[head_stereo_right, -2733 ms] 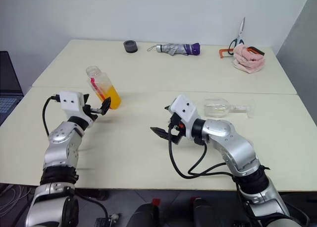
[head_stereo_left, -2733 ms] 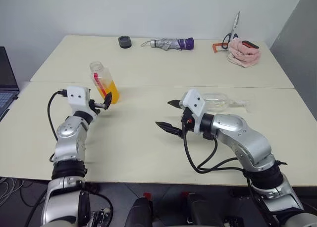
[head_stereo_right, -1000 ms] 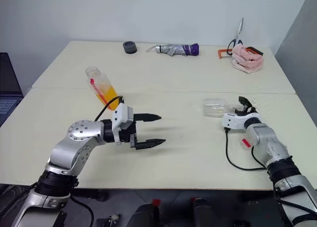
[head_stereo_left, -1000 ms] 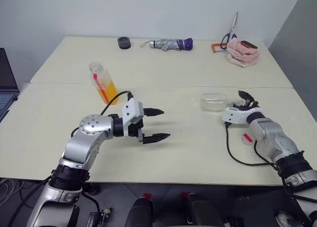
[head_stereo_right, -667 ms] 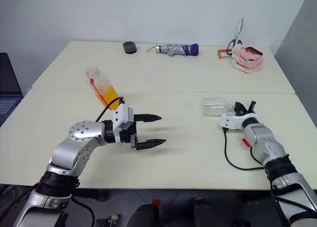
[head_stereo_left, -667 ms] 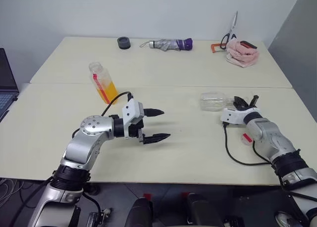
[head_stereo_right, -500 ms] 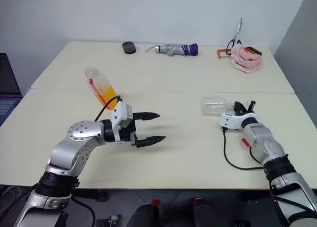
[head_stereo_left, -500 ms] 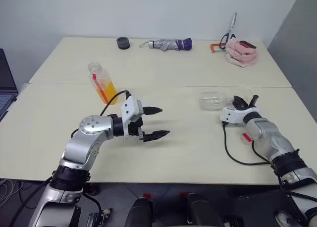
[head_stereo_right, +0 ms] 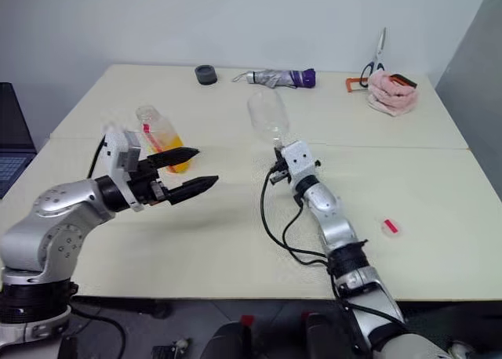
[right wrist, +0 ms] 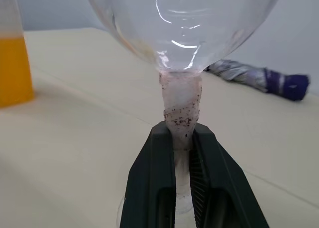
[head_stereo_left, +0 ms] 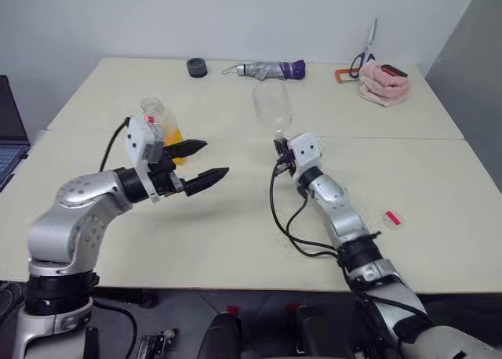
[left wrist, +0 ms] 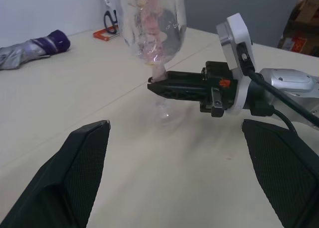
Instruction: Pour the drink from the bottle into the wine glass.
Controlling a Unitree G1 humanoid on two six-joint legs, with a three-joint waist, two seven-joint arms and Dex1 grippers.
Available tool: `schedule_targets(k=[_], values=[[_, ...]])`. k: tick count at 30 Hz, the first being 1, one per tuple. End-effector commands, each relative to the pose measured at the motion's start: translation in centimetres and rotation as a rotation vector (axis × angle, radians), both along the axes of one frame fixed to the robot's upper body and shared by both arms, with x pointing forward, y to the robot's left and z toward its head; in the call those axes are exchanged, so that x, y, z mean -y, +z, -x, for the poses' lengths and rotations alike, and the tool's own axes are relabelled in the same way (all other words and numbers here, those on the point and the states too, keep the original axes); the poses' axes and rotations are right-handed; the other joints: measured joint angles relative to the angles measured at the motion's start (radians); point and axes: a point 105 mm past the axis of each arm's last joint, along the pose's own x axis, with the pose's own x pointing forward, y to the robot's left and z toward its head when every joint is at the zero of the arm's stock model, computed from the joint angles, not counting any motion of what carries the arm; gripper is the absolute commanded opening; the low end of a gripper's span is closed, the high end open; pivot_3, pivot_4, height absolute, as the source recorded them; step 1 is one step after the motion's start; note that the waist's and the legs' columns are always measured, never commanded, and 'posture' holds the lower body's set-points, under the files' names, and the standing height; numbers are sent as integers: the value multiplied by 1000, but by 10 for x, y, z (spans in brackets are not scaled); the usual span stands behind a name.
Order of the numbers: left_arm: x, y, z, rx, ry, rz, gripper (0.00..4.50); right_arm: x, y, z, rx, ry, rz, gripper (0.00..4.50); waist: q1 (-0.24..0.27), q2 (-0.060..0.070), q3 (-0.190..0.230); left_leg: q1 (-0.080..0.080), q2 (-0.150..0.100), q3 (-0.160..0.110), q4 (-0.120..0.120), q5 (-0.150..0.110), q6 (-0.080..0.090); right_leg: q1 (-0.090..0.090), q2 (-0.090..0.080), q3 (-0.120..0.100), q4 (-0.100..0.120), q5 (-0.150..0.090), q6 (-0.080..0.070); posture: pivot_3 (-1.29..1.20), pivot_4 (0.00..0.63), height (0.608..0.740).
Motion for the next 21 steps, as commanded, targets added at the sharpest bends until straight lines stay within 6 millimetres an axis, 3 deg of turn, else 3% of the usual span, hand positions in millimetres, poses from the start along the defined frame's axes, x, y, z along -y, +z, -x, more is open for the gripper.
schedule_targets(k=[1, 10, 21], values=[[2, 19, 6, 65, -18, -19, 4500, -1, -3, -6, -36, 33, -86, 93, 3, 0, 0, 0, 0, 0, 0, 0, 0, 0, 0, 0, -1, 0, 0, 0, 150, 740], [-1, 19, 11, 65, -10, -59, 4500, -3, -40, 4, -76, 110, -21, 93, -3, 0, 0, 1, 0, 1, -1, 0, 0, -1, 3, 0, 0, 0, 0, 0, 150, 740], [-6, 26, 9, 90, -10, -75, 4500, -7, -44, 10, -94, 156, -30, 93, -8, 0, 0, 1, 0, 1, -1, 0, 0, -1, 3, 1, 0, 0, 0, 0, 150, 740]])
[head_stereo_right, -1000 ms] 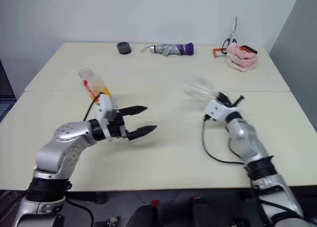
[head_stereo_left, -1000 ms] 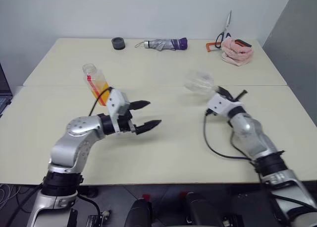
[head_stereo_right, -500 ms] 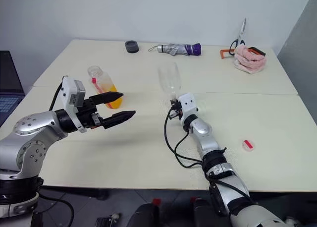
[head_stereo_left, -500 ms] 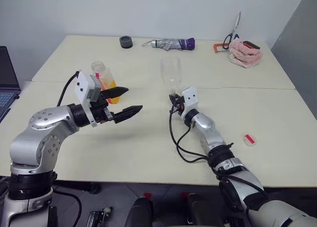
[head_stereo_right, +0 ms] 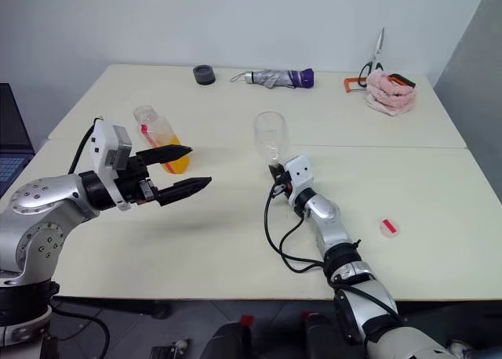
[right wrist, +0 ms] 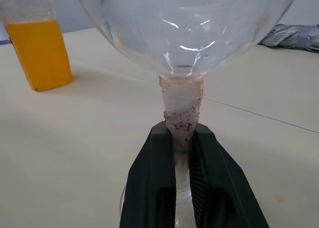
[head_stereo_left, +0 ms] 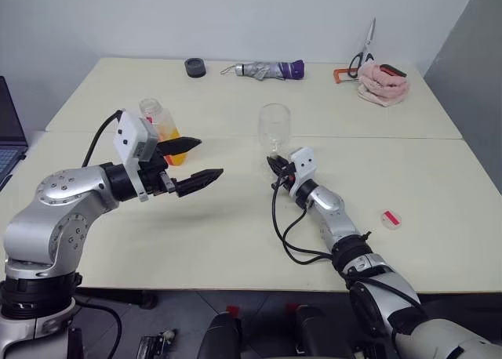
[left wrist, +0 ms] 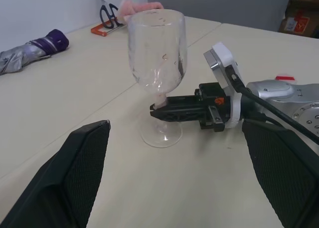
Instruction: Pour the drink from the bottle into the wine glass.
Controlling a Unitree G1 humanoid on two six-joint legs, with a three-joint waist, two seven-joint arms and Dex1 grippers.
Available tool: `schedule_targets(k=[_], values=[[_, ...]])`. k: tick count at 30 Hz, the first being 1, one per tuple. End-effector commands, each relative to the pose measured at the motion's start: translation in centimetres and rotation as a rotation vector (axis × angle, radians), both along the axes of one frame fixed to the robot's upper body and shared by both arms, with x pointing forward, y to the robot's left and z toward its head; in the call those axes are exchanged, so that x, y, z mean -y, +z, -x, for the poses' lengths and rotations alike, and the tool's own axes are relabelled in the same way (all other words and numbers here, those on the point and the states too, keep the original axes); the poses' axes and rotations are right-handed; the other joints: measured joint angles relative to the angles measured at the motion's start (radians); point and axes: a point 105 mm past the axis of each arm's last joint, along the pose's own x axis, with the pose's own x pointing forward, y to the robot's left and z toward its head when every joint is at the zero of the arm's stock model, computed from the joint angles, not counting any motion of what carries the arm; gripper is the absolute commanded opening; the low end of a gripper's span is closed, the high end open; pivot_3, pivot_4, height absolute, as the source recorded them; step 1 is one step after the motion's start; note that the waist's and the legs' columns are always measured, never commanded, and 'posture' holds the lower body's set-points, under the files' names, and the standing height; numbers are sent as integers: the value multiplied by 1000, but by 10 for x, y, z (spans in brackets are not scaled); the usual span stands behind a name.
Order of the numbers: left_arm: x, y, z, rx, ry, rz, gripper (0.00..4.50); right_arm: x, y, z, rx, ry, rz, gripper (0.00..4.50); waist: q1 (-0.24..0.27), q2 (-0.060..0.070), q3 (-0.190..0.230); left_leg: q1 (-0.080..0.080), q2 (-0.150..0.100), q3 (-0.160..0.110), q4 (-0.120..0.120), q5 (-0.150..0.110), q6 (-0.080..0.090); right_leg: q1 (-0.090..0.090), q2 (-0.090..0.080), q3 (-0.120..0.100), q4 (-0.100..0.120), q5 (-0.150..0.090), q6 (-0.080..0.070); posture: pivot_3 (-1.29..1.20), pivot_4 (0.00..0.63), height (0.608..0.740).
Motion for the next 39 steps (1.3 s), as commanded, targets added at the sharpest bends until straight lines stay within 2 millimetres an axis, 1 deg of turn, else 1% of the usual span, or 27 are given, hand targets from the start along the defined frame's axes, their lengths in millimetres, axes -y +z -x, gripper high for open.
schedule_targets(k=[1, 4, 9, 15, 18, 24, 26, 28, 29, 30, 37, 39], values=[[-3, 17, 1, 77, 2, -9, 4500, -1, -6, 2, -29, 15, 0, 93, -1, 0, 0, 0, 0, 0, 0, 0, 0, 0, 0, 0, 0, 0, 0, 0, 150, 740], [-5, 21, 0, 95, 8, -4, 4500, -1, -5, 2, -38, 16, -17, 93, -2, 0, 0, 0, 0, 0, 0, 0, 0, 0, 0, 0, 0, 0, 0, 0, 150, 740], [-6, 21, 1, 103, 5, -12, 4500, -8, -6, 9, -46, 78, -48, 93, -4, 0, 0, 0, 0, 0, 0, 0, 0, 0, 0, 0, 0, 0, 0, 0, 150, 740], [-6, 21, 1, 105, -1, -16, 4500, -14, 1, 16, -60, 134, -124, 93, -8, 0, 0, 0, 0, 0, 0, 0, 0, 0, 0, 0, 0, 0, 0, 0, 150, 740], [-5, 19, 1, 106, -6, -21, 4500, -16, -2, 19, -74, 157, -117, 93, -10, 0, 0, 0, 1, 0, 0, 0, 0, 0, 1, 0, 0, 0, 0, 0, 150, 740], [-3, 18, -1, 110, -20, -26, 4500, -17, -6, 23, -49, 174, -50, 93, -10, 0, 0, 0, 1, 0, 0, 0, 0, 0, 1, 0, 0, 0, 0, 0, 150, 740], [-2, 18, -2, 112, -23, -28, 4500, -16, -6, 23, -44, 167, -41, 811, -10, 0, 0, 0, 1, 0, 0, 0, 0, 0, 1, 0, 0, 0, 0, 0, 150, 740], [-2, 18, -3, 115, -26, -28, 4500, -16, -6, 23, -43, 162, -41, 1375, -9, 0, 0, 0, 1, 0, 0, 0, 0, 0, 1, 0, 0, 0, 0, 0, 150, 740], [-1, 19, -3, 116, -28, -29, 4500, -16, -6, 22, -42, 160, -41, 1787, -9, 0, 0, 0, 1, 0, 0, 0, 0, 0, 1, 0, 0, 0, 0, 0, 150, 740], [-1, 19, -3, 117, -30, -30, 4500, -15, -5, 22, -40, 158, -41, 2036, -9, 0, 0, 0, 0, 0, 0, 0, 0, 0, 1, 0, 0, 0, 0, 0, 150, 740], [4, 19, -4, 123, -45, -33, 4500, -14, -2, 21, -33, 152, -41, 4408, -9, 0, 0, 0, 0, 0, 0, 0, 0, 0, 1, 0, 0, 0, 0, 0, 150, 740], [4, 19, -4, 124, -47, -34, 4500, -14, -2, 20, -33, 151, -39, 4460, -9, 0, 0, 0, 0, 0, 0, 0, 0, 0, 1, 0, 0, 0, 0, 0, 150, 740]])
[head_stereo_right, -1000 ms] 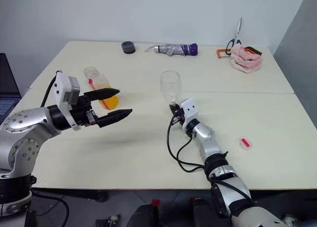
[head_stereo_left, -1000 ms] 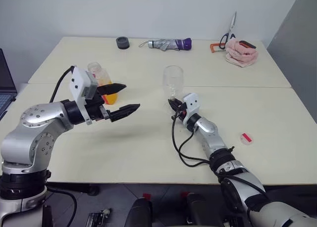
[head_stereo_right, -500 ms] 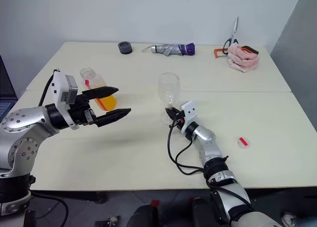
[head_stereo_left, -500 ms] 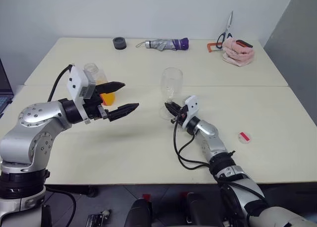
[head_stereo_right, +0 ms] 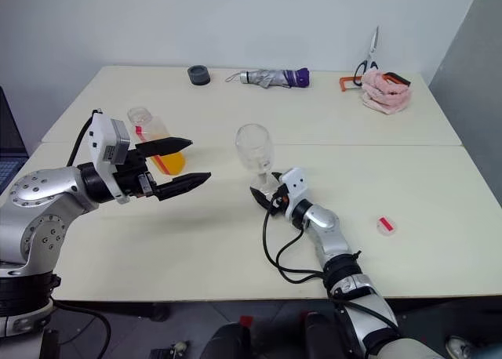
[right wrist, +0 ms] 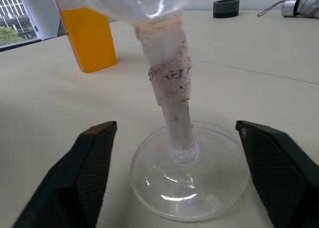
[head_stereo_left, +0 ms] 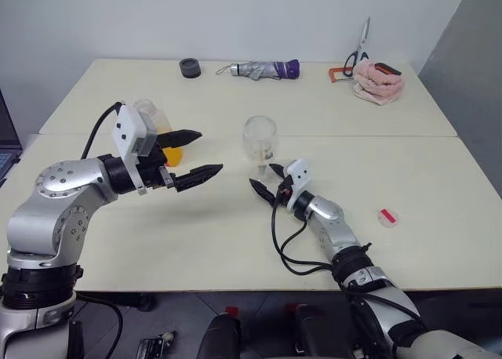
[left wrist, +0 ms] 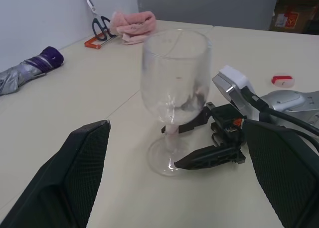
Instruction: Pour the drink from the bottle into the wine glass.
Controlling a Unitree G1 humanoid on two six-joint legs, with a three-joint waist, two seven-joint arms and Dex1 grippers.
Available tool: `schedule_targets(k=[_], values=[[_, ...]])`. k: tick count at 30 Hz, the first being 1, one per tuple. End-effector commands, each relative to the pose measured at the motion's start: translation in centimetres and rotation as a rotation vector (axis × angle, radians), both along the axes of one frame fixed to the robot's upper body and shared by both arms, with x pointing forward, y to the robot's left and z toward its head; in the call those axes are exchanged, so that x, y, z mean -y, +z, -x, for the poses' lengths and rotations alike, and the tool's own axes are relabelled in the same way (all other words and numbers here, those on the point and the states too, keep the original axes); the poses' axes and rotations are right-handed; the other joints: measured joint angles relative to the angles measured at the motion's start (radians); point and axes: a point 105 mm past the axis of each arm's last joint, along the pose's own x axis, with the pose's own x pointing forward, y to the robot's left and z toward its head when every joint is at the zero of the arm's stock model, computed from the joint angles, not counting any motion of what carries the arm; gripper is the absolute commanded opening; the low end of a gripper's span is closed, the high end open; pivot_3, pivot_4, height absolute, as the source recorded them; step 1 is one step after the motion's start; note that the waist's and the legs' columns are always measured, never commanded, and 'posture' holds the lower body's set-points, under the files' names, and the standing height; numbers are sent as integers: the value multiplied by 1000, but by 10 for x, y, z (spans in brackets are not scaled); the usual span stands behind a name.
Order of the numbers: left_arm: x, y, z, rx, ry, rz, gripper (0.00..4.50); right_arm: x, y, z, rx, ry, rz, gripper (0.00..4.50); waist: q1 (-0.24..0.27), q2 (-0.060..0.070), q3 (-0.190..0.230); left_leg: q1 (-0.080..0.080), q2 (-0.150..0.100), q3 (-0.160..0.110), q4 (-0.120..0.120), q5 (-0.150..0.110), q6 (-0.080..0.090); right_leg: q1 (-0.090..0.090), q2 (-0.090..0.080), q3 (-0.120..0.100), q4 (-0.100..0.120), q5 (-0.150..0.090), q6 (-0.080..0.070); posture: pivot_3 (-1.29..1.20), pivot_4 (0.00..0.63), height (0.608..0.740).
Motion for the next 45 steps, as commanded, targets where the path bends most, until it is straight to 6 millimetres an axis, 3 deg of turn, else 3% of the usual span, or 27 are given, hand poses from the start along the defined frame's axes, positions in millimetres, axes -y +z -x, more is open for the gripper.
schedule_targets(k=[1, 32, 45], values=[[4, 12, 1, 63, -16, -11, 4500, -2, 14, -2, 44, 5, -12, 4460, 0, 0, 0, 0, 0, 0, 0, 0, 0, 0, 0, 0, 0, 0, 0, 0, 150, 740], [6, 8, 0, 60, -18, -23, 4500, 3, 13, -5, 30, -24, 5, 4460, 0, 0, 0, 0, 0, 0, 0, 0, 0, 0, 0, 0, 0, 0, 0, 0, 150, 740], [1, 2, -2, 48, 10, -20, 4500, 21, 19, -3, 40, -59, -20, 4460, 1, 0, 0, 0, 0, 0, 0, 0, 0, 0, 0, 0, 0, 0, 0, 0, 150, 740]])
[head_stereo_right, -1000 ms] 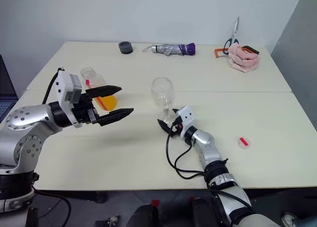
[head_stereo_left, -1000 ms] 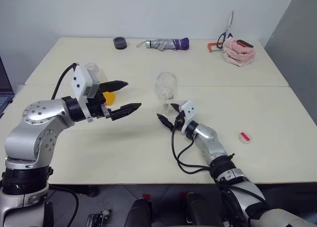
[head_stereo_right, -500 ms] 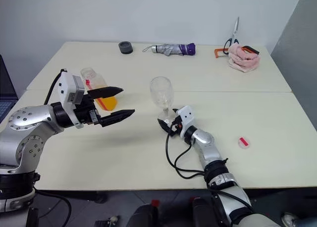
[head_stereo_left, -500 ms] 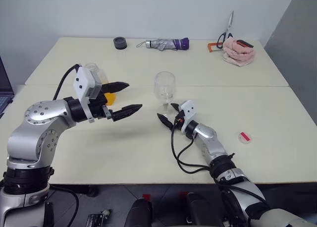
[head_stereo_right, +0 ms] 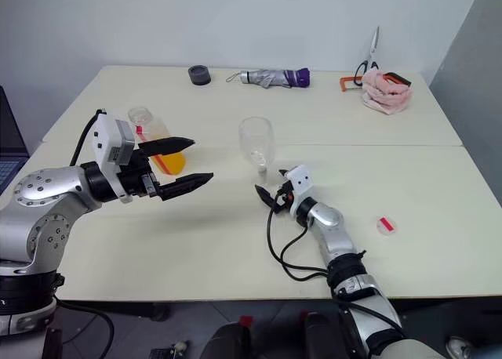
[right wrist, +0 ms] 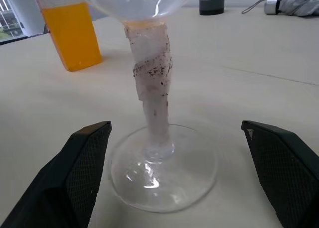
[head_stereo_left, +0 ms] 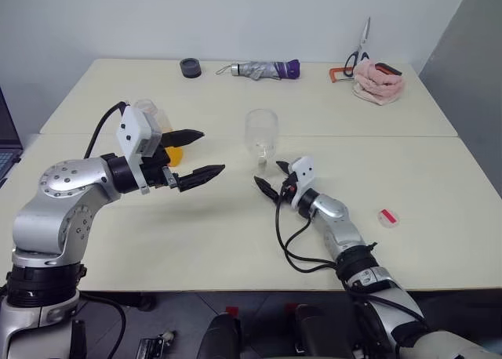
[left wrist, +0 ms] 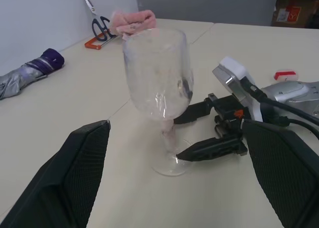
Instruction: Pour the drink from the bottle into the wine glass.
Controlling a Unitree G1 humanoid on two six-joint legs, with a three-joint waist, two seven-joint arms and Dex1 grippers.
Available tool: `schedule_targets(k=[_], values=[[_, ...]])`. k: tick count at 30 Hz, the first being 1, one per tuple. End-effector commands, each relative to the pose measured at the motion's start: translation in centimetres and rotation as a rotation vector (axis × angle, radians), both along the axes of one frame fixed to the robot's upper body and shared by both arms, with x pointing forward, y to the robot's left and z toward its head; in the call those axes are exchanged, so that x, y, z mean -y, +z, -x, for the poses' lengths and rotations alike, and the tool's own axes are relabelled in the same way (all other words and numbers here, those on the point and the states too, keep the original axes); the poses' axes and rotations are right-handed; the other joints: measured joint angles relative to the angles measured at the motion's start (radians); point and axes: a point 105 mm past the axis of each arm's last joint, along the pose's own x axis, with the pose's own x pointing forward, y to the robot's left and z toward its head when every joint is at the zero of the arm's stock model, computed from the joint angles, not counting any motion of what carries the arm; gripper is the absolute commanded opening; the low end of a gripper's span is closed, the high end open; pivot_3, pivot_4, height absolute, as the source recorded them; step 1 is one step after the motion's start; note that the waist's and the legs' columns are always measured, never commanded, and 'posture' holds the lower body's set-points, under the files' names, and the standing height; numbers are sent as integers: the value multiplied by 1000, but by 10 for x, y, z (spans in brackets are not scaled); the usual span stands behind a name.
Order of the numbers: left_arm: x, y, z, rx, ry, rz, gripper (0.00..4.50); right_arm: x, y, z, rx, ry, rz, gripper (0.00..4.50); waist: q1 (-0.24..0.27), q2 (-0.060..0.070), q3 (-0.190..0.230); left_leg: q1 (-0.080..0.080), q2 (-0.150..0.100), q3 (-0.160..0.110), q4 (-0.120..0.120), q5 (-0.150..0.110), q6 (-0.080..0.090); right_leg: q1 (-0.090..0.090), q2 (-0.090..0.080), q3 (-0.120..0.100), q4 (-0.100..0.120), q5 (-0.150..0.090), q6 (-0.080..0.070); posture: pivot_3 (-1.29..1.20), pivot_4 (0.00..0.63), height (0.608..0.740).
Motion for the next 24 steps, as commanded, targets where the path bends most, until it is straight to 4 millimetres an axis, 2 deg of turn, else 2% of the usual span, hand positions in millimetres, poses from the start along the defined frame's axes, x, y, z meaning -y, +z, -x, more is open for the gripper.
schedule_targets(k=[1, 9, 15, 17, 20, 24], values=[[-2, 3, 1, 30, 9, 0, 4500, 5, 17, 4, 45, 3, -41, 4460, 0, 0, 0, 0, 0, 0, 0, 0, 0, 0, 0, 0, 0, 0, 0, 0, 150, 740], [-7, -6, 0, 9, 43, 18, 4500, 24, 23, 24, 33, 16, -34, 4460, 1, 0, 0, 0, 0, 0, 0, 0, 0, 0, 0, 0, 0, 0, 0, 0, 150, 740], [-18, -25, -2, -26, 136, 60, 4500, 43, 21, 49, 24, 33, 29, 4460, 4, 0, 0, -1, 0, 0, 0, 0, 0, 0, 0, 0, 0, 0, 0, 0, 150, 740], [-26, -37, -4, -27, 207, 60, 4500, 49, 21, 62, 16, 54, 51, 4460, 5, 0, 0, -1, 0, 0, 0, 0, 0, 0, 0, 0, -1, 0, 0, 0, 150, 740], [-49, -57, -9, -15, 379, 79, 4500, 57, 26, 82, 21, 93, 92, 4460, 5, 0, 0, 0, 0, 0, 0, 0, 0, 0, 0, 0, -1, 0, 0, 0, 150, 740], [-70, -80, -4, -34, 516, 105, 4500, 62, 39, 105, 34, 166, 139, 4460, 6, 0, 0, 0, 0, -1, 0, 0, 0, 0, 0, 0, -1, 0, 0, 0, 150, 740]])
